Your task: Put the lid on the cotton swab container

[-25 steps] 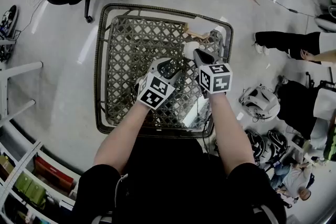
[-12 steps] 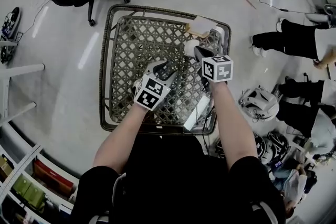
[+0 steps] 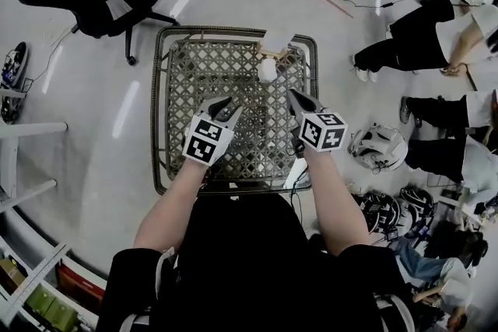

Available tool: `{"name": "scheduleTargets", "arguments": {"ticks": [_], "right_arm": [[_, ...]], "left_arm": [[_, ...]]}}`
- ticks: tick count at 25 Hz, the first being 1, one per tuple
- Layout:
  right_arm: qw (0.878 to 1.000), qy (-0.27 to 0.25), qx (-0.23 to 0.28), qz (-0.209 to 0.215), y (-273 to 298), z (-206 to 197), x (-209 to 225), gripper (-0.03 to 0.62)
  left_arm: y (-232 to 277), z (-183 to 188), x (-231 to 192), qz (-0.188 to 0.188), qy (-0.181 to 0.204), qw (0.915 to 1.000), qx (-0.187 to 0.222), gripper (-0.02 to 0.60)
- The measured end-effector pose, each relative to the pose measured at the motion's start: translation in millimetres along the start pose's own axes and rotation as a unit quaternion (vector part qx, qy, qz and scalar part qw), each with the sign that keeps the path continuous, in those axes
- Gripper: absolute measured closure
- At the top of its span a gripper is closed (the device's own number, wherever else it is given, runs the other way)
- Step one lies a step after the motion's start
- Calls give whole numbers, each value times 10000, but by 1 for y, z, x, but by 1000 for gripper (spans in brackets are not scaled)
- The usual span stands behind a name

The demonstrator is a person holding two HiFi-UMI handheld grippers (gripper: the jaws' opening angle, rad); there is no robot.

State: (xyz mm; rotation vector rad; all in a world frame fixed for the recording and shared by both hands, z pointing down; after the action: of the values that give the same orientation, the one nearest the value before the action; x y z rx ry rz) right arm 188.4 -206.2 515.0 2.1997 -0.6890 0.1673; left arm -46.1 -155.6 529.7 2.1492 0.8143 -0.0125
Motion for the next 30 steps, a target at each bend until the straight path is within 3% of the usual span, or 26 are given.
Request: {"name": "scheduleTargets", "arguments": {"ticks": [12,20,30], "right_arm": [[9898,429,1348,-157,-132,-16,-34,583],[9770,186,2122,0,-204,-4,-44,583],[9598,-176,2802,55,-266,11,-51,585]], "left_arm": [[-71,32,34,65,349,9982,483,506],[-112,50,58,357,336,9954,825,529],[-148,78,88,668,420,9861,1464,560]]}}
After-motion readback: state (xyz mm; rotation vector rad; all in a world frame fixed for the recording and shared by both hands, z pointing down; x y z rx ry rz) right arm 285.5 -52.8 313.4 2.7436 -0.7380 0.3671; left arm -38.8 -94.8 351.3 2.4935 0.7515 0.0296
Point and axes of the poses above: the fingertips, and each gripper's own axes: y forward along the fingers, x to its right, z out of its top, the point moved 8 cm from there along -y, backward along the fingers, and after that the axes turned 9 degrees about -x, right-handed, at the moved point
